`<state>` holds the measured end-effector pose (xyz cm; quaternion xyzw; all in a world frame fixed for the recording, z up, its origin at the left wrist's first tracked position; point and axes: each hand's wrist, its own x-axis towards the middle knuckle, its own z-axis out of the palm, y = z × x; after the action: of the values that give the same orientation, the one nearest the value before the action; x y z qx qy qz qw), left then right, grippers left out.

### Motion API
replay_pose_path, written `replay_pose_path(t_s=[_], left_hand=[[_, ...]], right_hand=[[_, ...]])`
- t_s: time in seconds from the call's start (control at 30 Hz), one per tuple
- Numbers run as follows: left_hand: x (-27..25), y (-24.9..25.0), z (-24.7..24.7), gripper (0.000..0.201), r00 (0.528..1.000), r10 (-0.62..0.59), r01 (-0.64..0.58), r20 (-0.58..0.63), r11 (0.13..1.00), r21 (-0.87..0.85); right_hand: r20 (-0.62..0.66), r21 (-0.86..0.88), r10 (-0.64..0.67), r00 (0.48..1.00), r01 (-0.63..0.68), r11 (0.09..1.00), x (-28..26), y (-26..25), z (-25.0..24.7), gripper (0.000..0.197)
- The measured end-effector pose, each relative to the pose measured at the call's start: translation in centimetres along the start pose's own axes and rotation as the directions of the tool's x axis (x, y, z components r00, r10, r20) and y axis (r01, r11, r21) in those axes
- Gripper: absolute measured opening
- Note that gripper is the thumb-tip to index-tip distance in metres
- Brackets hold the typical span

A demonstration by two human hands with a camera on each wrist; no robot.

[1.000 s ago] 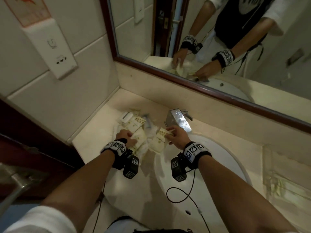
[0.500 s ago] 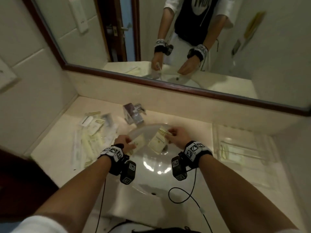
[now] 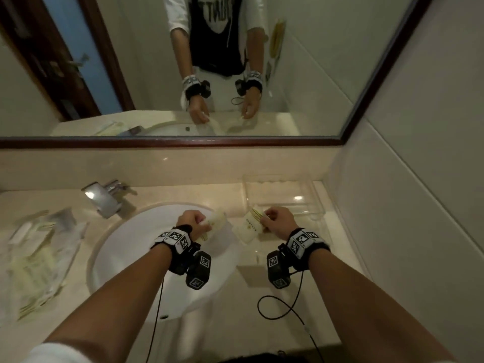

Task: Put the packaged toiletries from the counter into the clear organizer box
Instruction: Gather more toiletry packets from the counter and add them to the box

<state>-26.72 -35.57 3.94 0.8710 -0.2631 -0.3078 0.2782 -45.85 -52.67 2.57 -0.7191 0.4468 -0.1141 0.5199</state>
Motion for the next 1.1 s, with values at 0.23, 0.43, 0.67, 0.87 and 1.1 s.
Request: replay_pose_path(t_s=[0.23,0.43,0.67,0.87,1.1], left_hand=[[0.8,5.5,4.9,0.017,0.998,0.061,-0.061,0.034,0.998,0.015],[1.6,7.7,7.3,0.018,0.996,0.030,-0.034,0.087,0.999,0.041],[2.9,9.2,8.4,0.020,0.994,0.002,-0.008,0.112,0.998,0.055],[4.0,9.9,8.2,0.019,0.994,0.003,-0.011,0.111,0.997,0.071],[5.0,10.4,7.7,0.018,0.995,-0.019,0.010,0.094,0.995,0.095]], right_hand=[[-0.198,0.077,0.138,0.971,-0.125,0.989,0.1,5.3,-5.8,0.011],[-0.312,0.200,0.283,0.907,-0.229,0.953,0.6,8.9,-8.0,0.017],[-0.408,0.274,0.412,0.815,-0.321,0.907,2.0,10.5,-8.5,0.022],[-0.395,0.253,0.462,0.794,-0.389,0.886,3.8,10.7,-8.0,0.031],[-0.412,0.245,0.486,0.771,-0.420,0.874,4.8,11.0,-7.3,0.037]])
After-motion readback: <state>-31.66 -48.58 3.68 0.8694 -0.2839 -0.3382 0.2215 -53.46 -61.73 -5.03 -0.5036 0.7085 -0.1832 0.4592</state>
